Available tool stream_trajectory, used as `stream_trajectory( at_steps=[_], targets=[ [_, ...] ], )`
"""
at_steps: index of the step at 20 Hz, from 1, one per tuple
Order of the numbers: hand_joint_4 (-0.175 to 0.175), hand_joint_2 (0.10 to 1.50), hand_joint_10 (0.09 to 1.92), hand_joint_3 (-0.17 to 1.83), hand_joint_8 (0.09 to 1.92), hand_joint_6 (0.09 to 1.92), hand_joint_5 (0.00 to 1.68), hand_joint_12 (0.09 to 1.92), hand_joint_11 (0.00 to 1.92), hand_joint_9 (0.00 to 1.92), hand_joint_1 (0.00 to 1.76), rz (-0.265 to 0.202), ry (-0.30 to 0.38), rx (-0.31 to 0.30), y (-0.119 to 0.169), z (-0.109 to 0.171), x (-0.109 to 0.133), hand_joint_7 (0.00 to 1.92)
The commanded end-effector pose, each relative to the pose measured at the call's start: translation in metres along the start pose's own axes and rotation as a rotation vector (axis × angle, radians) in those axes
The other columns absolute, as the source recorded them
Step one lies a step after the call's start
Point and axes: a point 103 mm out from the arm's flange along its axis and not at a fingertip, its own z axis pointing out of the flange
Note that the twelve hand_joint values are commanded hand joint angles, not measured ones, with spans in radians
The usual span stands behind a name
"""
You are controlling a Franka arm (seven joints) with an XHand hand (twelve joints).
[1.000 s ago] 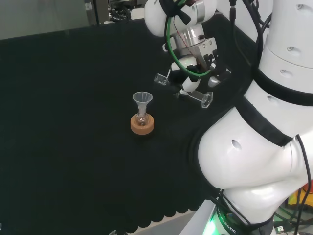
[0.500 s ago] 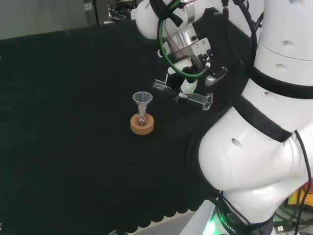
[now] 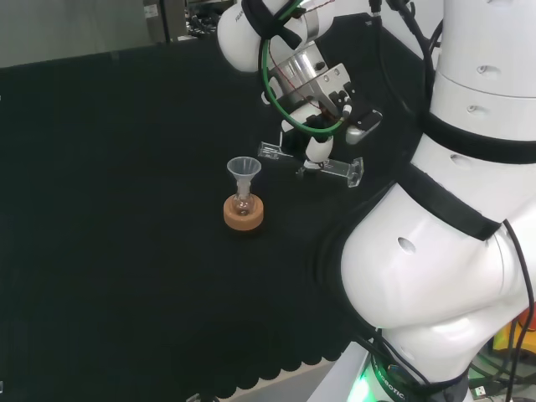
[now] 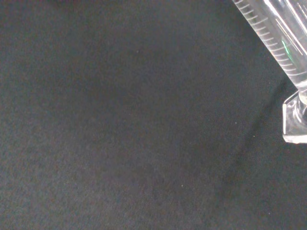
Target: Pour the water from the graduated cylinder into the round-bottom flask.
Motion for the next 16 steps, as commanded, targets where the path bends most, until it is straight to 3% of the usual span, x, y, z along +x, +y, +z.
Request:
stream_trajectory(
  at_steps=[1, 16],
  targets=[
    [-0.094, 1.16, 0.09, 0.00, 0.37, 1.12, 0.91, 0.73, 1.30, 1.44, 1.10, 0.004, -0.021, 0.036, 0.0012, -0.0061, 0.0039, 1.23],
    [-0.094, 1.16, 0.09, 0.00, 0.37, 1.12, 0.91, 0.73, 1.31, 1.45, 1.10, 0.047, -0.063, 0.132, 0.0054, -0.0127, 0.0064, 1.23]
  ],
)
